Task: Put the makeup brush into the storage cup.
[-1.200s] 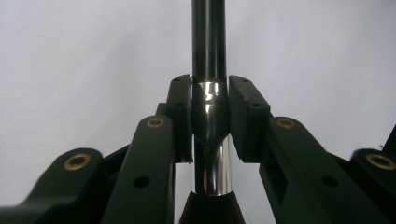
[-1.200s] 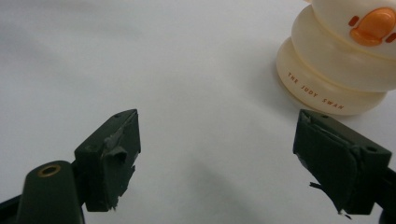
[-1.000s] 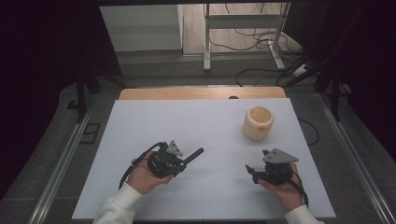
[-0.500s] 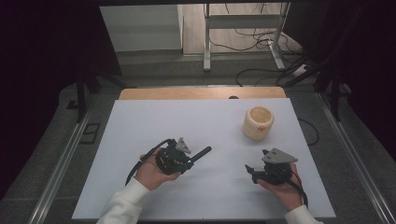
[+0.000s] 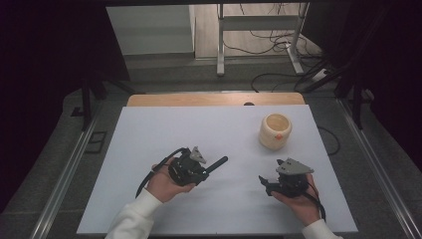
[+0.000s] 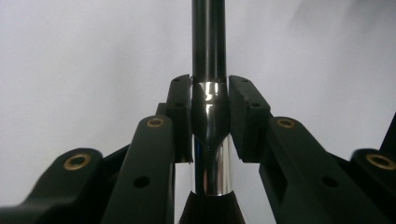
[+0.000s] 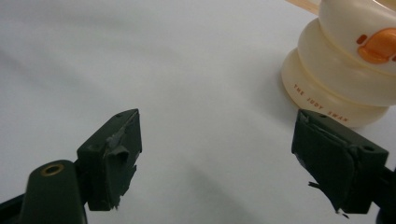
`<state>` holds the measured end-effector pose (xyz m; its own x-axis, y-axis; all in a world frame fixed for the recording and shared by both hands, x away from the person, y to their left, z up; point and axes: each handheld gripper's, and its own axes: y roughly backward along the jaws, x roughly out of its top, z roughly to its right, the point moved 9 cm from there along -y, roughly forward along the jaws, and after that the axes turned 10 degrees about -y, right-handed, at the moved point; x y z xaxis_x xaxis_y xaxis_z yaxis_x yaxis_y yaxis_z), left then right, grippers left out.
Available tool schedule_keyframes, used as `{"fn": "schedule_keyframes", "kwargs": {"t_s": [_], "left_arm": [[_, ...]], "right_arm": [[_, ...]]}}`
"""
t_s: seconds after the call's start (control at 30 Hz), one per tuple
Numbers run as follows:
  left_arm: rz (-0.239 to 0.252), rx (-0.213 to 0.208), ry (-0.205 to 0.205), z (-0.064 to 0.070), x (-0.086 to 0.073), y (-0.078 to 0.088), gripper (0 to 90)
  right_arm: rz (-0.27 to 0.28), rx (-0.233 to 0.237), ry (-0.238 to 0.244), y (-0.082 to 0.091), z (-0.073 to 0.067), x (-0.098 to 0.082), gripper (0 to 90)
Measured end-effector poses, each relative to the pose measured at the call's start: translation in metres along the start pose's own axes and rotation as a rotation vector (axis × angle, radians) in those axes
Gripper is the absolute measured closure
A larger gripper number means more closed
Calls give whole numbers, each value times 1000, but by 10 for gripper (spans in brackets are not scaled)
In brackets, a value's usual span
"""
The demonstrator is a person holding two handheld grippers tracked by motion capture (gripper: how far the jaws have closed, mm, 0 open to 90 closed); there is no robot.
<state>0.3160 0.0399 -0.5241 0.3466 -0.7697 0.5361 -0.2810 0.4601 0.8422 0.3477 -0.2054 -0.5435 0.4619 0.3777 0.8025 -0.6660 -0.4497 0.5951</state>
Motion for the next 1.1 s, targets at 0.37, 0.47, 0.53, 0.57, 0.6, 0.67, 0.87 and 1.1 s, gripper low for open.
{"fn": "schedule_keyframes", "kwargs": {"t_s": [0.37,0.47,0.53,0.57,0.6,0.67,0.87,1.1], "left_arm": [[-16,-16,-41,5,8,-10,722],[-21,-18,-51,6,10,-12,722],[-25,-18,-56,6,10,-13,722],[-26,-19,-55,6,10,-14,722],[-29,-18,-54,6,10,-14,722],[-34,-20,-53,6,9,-15,722],[-36,-23,-62,7,10,-17,722],[-45,-24,-67,7,9,-19,722]], "right_arm": [[21,45,43,-4,-19,10,164],[21,56,55,-5,-22,11,163],[24,64,58,-5,-24,12,163],[24,73,57,-6,-25,12,163],[26,82,53,-6,-27,13,163],[28,95,63,-8,-32,15,163],[13,106,132,-16,-49,19,162],[17,124,201,-23,-63,30,164]]}}
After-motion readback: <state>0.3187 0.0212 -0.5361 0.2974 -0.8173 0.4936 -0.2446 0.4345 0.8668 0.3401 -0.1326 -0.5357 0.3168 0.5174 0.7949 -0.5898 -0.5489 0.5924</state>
